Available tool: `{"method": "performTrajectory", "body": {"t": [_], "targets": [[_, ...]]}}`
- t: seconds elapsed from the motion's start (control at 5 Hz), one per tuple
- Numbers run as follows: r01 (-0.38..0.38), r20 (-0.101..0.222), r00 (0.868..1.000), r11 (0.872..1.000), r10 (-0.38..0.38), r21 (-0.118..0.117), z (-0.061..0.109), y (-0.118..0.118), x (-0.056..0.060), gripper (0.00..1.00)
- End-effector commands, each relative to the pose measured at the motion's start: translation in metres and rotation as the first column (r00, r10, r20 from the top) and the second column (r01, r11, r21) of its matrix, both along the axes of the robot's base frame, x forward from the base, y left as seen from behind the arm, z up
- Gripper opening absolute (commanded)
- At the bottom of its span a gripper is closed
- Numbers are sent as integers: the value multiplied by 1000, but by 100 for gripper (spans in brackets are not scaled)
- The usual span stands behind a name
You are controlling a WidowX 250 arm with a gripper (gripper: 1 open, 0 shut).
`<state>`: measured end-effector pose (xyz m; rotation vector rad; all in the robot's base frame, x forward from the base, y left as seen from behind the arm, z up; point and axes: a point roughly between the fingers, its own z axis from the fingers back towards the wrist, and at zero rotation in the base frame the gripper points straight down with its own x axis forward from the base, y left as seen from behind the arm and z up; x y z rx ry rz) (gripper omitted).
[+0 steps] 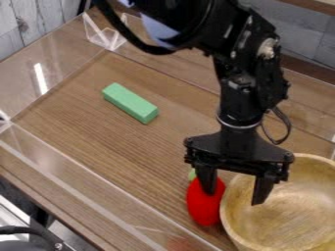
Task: Move the red fruit to the left
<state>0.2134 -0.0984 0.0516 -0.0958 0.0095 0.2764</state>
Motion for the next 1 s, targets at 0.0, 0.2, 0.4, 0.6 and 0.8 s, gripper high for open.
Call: {"method": "performTrajectory", "body": {"t": [0.0, 0.2, 0.4, 0.6, 0.8], "targets": [[-41, 39, 998, 999, 41, -8, 3, -7, 7, 100], [-90, 34, 995, 996, 90, -2, -5, -10, 9, 100], [-135, 34, 990, 991, 135, 2, -8, 0, 10, 0], [-167, 34, 985, 986, 166, 2, -8, 8, 11, 0], [-206, 29, 978, 979, 205, 6, -5, 2, 17, 100]]}}
